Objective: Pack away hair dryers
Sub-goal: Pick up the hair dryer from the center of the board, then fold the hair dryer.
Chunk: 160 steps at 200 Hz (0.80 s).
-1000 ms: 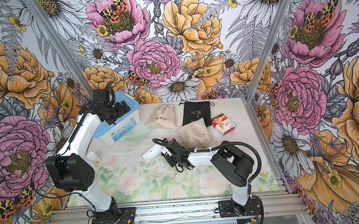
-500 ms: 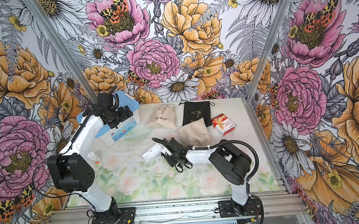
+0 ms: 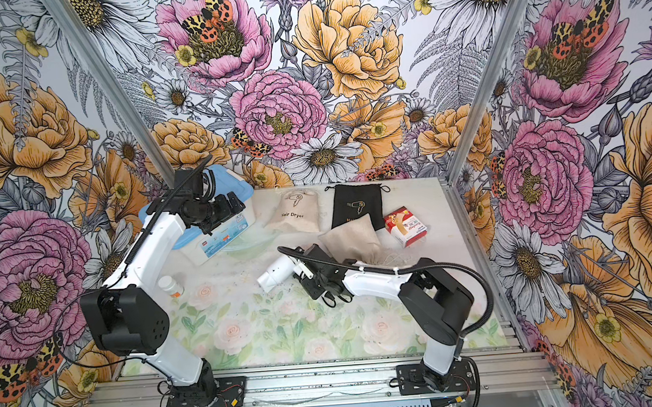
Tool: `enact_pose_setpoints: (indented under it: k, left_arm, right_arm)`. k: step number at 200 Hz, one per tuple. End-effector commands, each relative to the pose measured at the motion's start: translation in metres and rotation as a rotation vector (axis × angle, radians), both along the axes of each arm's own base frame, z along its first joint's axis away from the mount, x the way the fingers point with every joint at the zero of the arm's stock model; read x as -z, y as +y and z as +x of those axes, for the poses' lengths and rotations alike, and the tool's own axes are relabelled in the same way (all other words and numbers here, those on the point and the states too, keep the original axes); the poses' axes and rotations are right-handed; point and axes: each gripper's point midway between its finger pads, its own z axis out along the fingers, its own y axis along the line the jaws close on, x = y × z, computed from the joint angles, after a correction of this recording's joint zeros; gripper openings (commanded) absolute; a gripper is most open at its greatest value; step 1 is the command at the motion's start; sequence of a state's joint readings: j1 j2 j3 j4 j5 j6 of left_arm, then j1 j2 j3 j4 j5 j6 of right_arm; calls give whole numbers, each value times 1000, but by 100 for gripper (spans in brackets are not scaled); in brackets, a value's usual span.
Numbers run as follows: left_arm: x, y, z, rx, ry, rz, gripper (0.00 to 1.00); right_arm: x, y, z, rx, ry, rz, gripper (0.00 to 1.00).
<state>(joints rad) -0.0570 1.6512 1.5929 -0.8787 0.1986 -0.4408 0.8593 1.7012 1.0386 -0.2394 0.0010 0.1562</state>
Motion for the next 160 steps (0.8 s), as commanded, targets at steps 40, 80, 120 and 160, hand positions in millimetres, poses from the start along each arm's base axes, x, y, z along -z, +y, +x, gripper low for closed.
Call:
enact_pose_setpoints:
  k: [40,80,120,160]
  left_arm:
    - [-64,-71,-40,346,-169,-156,99]
    - [-121,-131,-62,699,-322,-363,98]
    - [-141,-166,-83,960,-423,-434,98]
    - [-126,-173,-78,1011,-412,-408,98]
  right_arm:
    - [-149,-9,32,-51,-472,131,13]
    - [-192,-22,43,-65,-632,137,15]
    - [-213,-34,52,-78,-697,133,17]
    - [-237,-36,54,-109,-760,131,18]
